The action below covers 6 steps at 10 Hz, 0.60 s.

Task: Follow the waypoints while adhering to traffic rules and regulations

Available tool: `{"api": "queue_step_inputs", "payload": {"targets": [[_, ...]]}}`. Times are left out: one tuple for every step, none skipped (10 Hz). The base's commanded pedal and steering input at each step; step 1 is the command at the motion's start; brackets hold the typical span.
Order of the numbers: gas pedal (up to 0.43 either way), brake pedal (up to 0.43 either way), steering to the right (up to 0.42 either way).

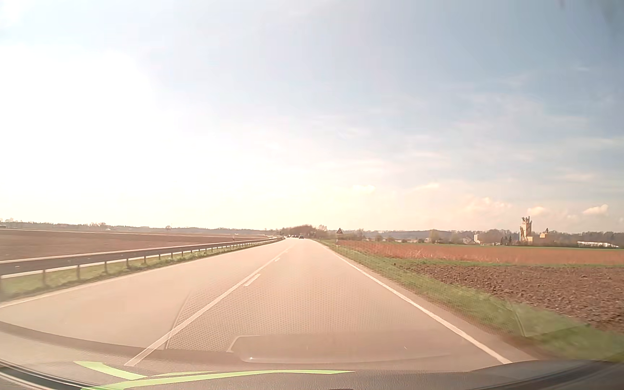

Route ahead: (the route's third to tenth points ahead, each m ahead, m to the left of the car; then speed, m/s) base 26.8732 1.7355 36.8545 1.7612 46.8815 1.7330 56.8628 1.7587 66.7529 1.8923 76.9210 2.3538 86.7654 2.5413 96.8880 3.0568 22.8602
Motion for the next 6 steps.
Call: {"api": "queue_step_inputs", "payload": {"targets": [[0.287, 0.0, 0.0], [0.28, 0.0, 0.0], [0.26, 0.0, 0.0], [0.24, 0.0, -0.001], [0.22, 0.0, 0.0], [0.197, 0.0, -0.001]]}}
